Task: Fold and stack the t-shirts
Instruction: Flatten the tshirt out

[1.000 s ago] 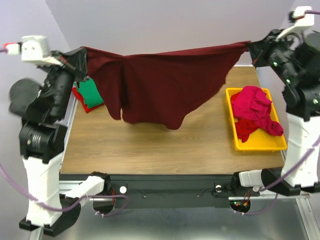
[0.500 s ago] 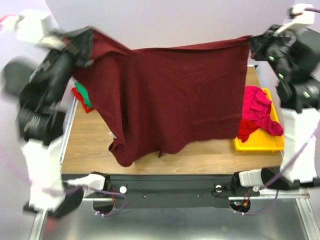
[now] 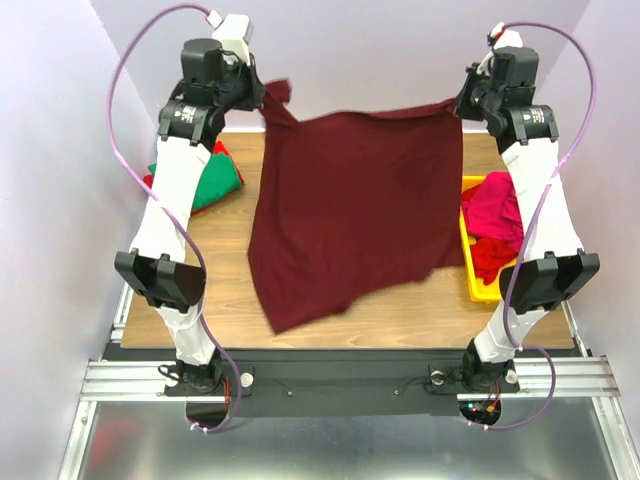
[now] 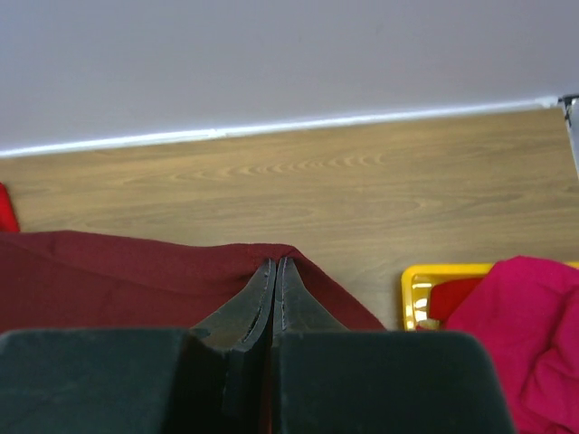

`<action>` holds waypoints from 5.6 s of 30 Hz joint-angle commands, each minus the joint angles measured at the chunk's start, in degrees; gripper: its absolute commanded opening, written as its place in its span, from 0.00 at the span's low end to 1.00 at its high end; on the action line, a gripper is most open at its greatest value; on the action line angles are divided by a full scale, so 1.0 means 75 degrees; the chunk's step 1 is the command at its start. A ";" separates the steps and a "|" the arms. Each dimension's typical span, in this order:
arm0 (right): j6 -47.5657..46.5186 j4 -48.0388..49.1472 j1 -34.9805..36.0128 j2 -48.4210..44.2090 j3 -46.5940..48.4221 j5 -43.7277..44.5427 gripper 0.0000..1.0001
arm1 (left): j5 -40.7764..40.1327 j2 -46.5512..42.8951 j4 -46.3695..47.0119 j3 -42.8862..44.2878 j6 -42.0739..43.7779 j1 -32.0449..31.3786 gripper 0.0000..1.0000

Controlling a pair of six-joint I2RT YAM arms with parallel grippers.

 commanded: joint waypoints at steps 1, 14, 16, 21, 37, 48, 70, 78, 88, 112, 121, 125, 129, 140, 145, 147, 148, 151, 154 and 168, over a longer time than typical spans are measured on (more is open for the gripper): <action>-0.0047 0.0643 -0.0015 -0.0367 0.0860 0.0057 0.00 | 0.0121 -0.0969 0.0917 0.1077 0.0298 -0.0110 0.00; -0.0047 0.0643 -0.0015 -0.2264 -0.0206 -0.1441 0.01 | -0.1789 -0.2994 0.1210 -0.0232 0.1247 -0.1362 0.00; -0.0012 0.0643 -0.0015 -0.2743 -0.0288 -0.1688 0.00 | -0.1789 -0.3567 0.1420 -0.0642 0.1155 -0.1504 0.00; 0.0140 0.0620 -0.0015 -0.3659 -0.0440 -0.1772 0.00 | -0.1649 -0.4740 0.1667 -0.1369 0.0686 -0.1681 0.00; 0.0691 0.0233 -0.0015 -0.5196 0.1058 -0.0577 0.01 | -0.0900 -0.5527 0.0495 0.0996 -0.0814 -0.1681 0.00; 0.0785 0.0280 -0.0015 -0.4998 -0.2511 0.0607 0.00 | -0.0711 -0.4335 -0.0605 -0.1801 0.0260 -0.1681 0.00; 0.0786 0.2436 -0.0097 0.0537 -0.3264 -0.0632 0.69 | -0.3043 0.1226 0.0918 -0.0924 0.0416 -0.1282 0.99; 0.0738 0.2436 0.0019 -0.0508 -0.5420 -0.2296 0.73 | -0.2318 0.0648 -0.0055 -0.3667 -0.1447 -0.1247 0.99; 0.0867 0.2659 0.0477 0.0077 -0.5996 -0.2171 0.73 | -0.0875 0.1667 0.0589 -0.4559 -0.2256 -0.1107 0.98; 0.1570 0.2589 0.0864 0.2913 -0.4673 -0.1479 0.73 | -0.0981 0.4818 0.0075 -0.1597 -0.1460 -0.0286 0.97; 0.1793 0.2027 0.0887 0.4201 -0.2552 -0.1233 0.73 | -0.0244 0.5629 -0.0092 0.0187 -0.1752 0.0124 0.97; 0.1793 0.1722 0.0899 0.4682 -0.1580 -0.1127 0.73 | 0.0038 0.5442 0.0378 0.0234 -0.1624 0.0147 0.97; 0.1805 0.1558 0.0887 0.4894 -0.0958 -0.1104 0.74 | 0.0133 0.5184 0.0764 0.0596 -0.1565 0.0147 0.97; 0.1243 0.1569 0.0899 0.3527 -0.0921 -0.1596 0.76 | -0.1351 0.2062 0.1491 -0.1344 -0.1705 -0.0144 0.97; 0.1218 0.1569 0.0899 0.2307 -0.2043 -0.1607 0.76 | -0.3228 -0.0236 0.0908 -0.4234 -0.2664 -0.0554 0.97; 0.1254 0.1569 0.0899 0.1662 -0.2536 -0.1689 0.76 | -0.3885 -0.0883 0.0626 -0.5616 -0.3367 -0.0684 0.98; 0.1277 0.1569 0.0887 0.1451 -0.3061 -0.1748 0.76 | -0.4037 -0.1525 0.0404 -0.6055 -0.3579 -0.0905 0.98; 0.1289 0.1569 0.0899 0.0689 -0.3825 -0.1807 0.76 | -0.4425 -0.2697 -0.0204 -0.7602 -0.4609 -0.1316 0.98; 0.1289 0.1628 0.0899 0.0044 -0.4670 -0.1935 0.76 | -0.4204 -0.3706 -0.0849 -0.8901 -0.5778 -0.1692 0.98; 0.1149 0.1686 0.0887 -0.0509 -0.5961 -0.2240 0.76 | -0.3113 -0.6862 -0.1977 -1.1976 -0.7998 -0.3272 0.89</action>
